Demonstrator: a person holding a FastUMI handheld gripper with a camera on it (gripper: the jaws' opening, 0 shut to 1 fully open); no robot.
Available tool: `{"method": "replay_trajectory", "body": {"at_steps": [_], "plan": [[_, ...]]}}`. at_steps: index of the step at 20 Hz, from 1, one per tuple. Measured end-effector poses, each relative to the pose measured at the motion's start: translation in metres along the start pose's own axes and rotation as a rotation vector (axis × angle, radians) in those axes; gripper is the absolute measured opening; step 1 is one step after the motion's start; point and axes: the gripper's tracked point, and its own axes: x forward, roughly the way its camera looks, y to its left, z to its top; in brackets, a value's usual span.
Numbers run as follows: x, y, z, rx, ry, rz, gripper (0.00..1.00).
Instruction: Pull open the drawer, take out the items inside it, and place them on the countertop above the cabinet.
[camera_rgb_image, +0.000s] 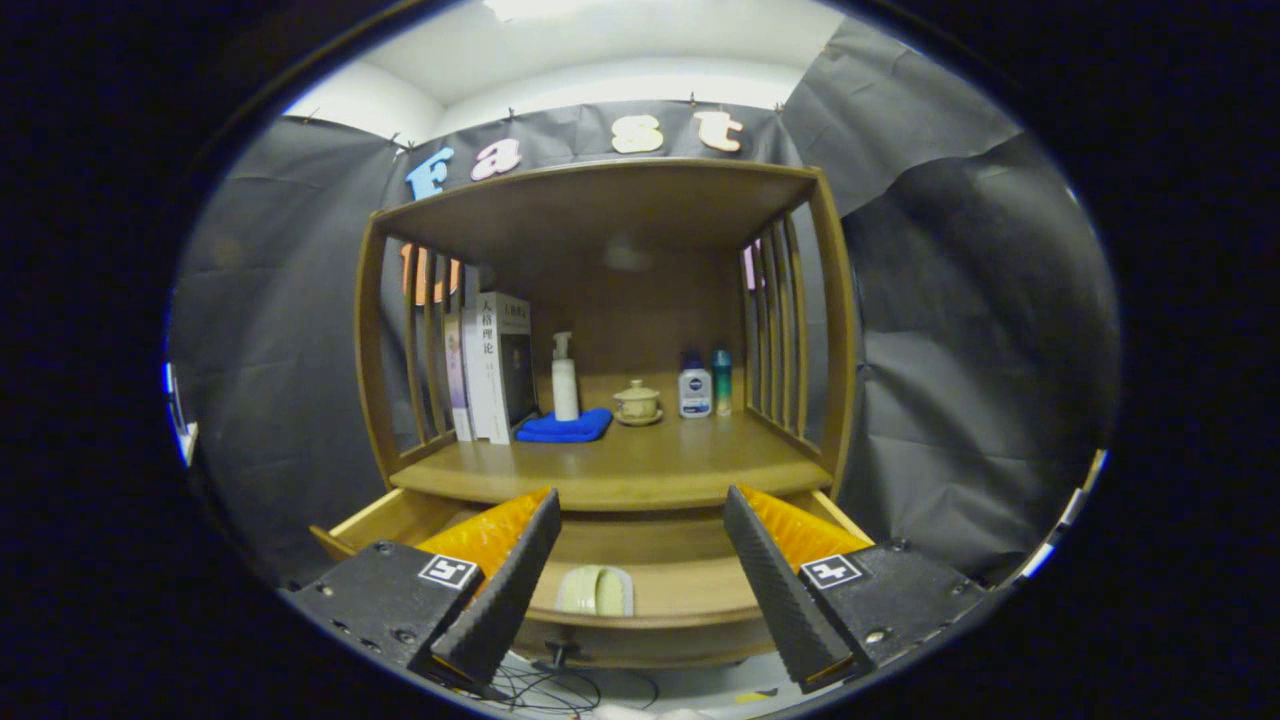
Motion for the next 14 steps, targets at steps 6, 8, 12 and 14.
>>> {"method": "replay_trajectory", "body": {"at_steps": [6,8,12,14], "plan": [[0.075,0.039,-0.020,-0.043,0.341,0.070,1.00],[0.087,0.043,-0.042,-0.069,0.486,0.071,1.00],[0.092,0.050,-0.097,-0.039,0.741,0.074,0.89],[0.089,0.054,-0.119,-0.040,0.839,0.065,0.85]]}}
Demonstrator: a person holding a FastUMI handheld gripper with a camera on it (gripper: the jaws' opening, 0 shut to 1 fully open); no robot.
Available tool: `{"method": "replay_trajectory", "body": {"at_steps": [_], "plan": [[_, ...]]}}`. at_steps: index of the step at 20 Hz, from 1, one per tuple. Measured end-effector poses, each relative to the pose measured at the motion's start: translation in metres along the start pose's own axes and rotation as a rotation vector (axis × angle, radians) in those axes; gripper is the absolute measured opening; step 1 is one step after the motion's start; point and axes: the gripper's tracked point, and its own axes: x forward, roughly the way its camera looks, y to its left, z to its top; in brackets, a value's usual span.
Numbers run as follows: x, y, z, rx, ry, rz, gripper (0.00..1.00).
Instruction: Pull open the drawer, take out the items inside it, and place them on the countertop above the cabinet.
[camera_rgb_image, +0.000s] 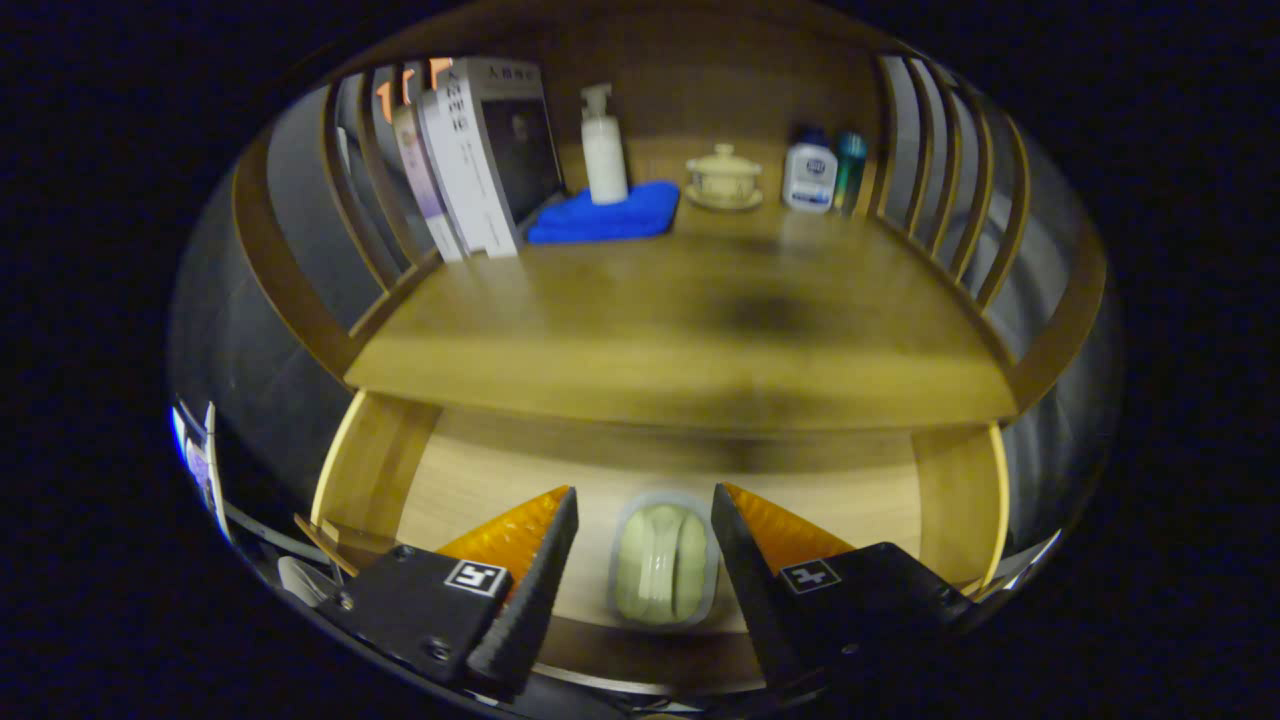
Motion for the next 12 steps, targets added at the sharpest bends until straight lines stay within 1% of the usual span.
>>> {"method": "replay_trajectory", "body": {"at_steps": [1,3,4,7,8,9,10,11,12], "plan": [[0.004,0.000,-0.008,-0.002,0.048,-0.009,0.80],[0.011,-0.004,-0.025,0.024,0.122,-0.029,0.75],[0.015,-0.006,-0.030,0.028,0.152,-0.051,0.68],[0.025,-0.022,-0.037,-0.014,0.213,-0.123,0.50],[0.026,-0.020,-0.039,-0.009,0.236,-0.117,0.47],[0.028,-0.019,-0.041,-0.005,0.249,-0.108,0.42],[0.029,-0.020,-0.039,-0.008,0.236,-0.106,0.33],[0.029,-0.022,-0.038,-0.027,0.223,-0.115,0.31],[0.028,-0.024,-0.037,-0.041,0.217,-0.116,0.25]]}}
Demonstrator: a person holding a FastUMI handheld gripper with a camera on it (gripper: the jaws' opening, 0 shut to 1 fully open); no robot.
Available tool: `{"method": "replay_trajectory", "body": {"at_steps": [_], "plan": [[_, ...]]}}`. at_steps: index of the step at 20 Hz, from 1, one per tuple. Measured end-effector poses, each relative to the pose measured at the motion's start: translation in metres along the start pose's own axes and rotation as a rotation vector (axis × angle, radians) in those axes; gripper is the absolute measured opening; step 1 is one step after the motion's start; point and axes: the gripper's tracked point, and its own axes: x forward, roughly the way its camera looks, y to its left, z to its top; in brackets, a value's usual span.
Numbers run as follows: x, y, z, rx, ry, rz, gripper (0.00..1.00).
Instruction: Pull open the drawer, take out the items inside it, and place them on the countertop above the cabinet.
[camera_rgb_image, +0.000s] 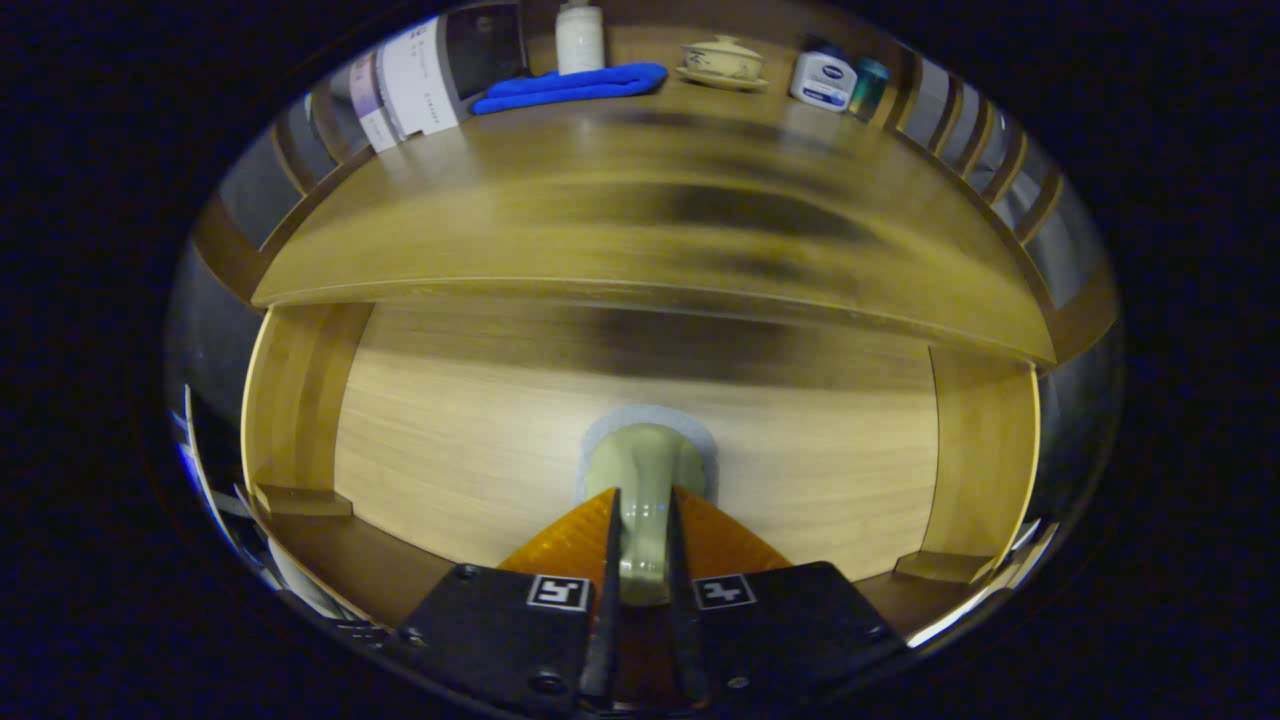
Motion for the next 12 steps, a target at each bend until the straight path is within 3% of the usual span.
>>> {"method": "replay_trajectory", "body": {"at_steps": [4,12], "plan": [[-0.011,-0.005,0.003,0.016,-0.039,0.013,0.19],[-0.073,-0.016,0.025,0.019,-0.128,0.045,0.19]]}}
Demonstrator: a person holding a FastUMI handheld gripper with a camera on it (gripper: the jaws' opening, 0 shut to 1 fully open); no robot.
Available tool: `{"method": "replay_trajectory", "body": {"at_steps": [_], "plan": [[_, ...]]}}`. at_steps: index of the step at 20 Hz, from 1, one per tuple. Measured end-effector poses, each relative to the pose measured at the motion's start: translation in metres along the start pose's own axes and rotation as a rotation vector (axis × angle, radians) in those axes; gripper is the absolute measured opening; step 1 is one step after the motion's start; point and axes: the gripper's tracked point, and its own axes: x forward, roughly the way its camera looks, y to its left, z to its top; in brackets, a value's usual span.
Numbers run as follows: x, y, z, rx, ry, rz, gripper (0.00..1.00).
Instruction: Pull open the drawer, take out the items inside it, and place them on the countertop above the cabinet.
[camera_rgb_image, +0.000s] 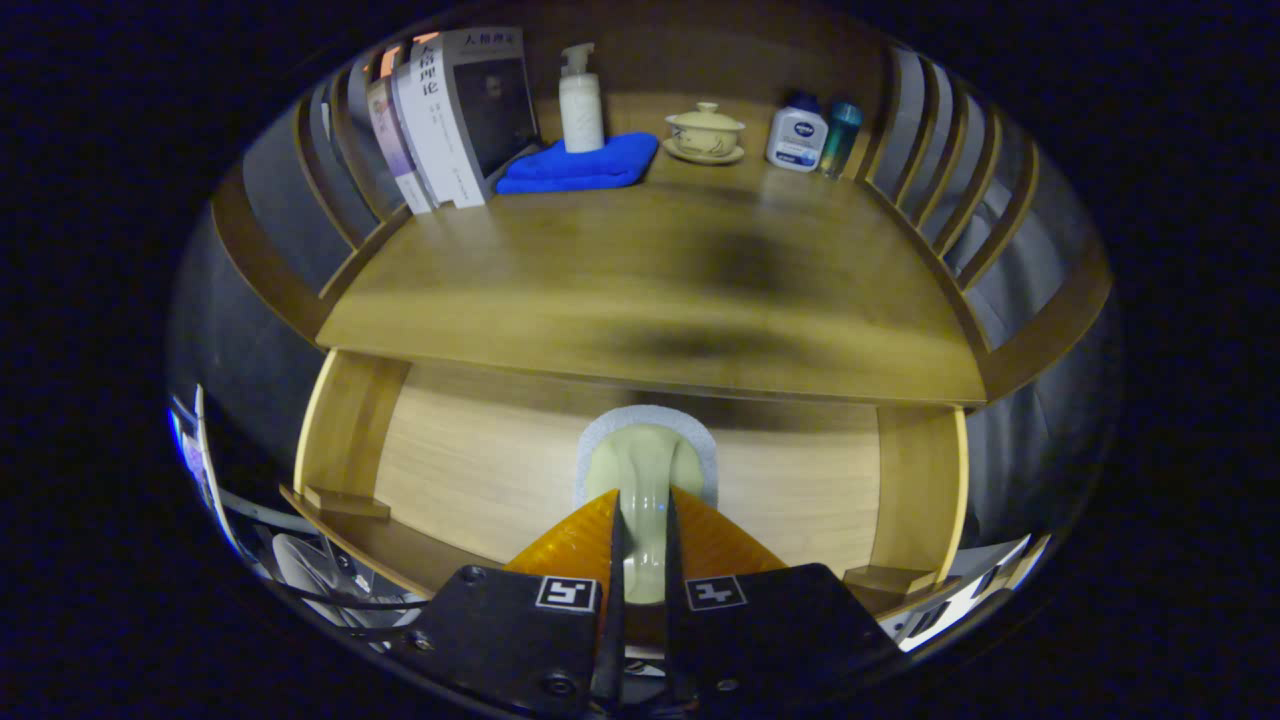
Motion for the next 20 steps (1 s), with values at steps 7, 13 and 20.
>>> {"method": "replay_trajectory", "body": {"at_steps": [7,13,20], "plan": [[-0.042,-0.011,0.035,0.022,-0.056,0.016,0.19],[-0.040,-0.009,0.104,0.095,-0.101,0.027,0.19],[0.004,-0.003,0.153,0.115,-0.048,-0.003,0.19]]}}
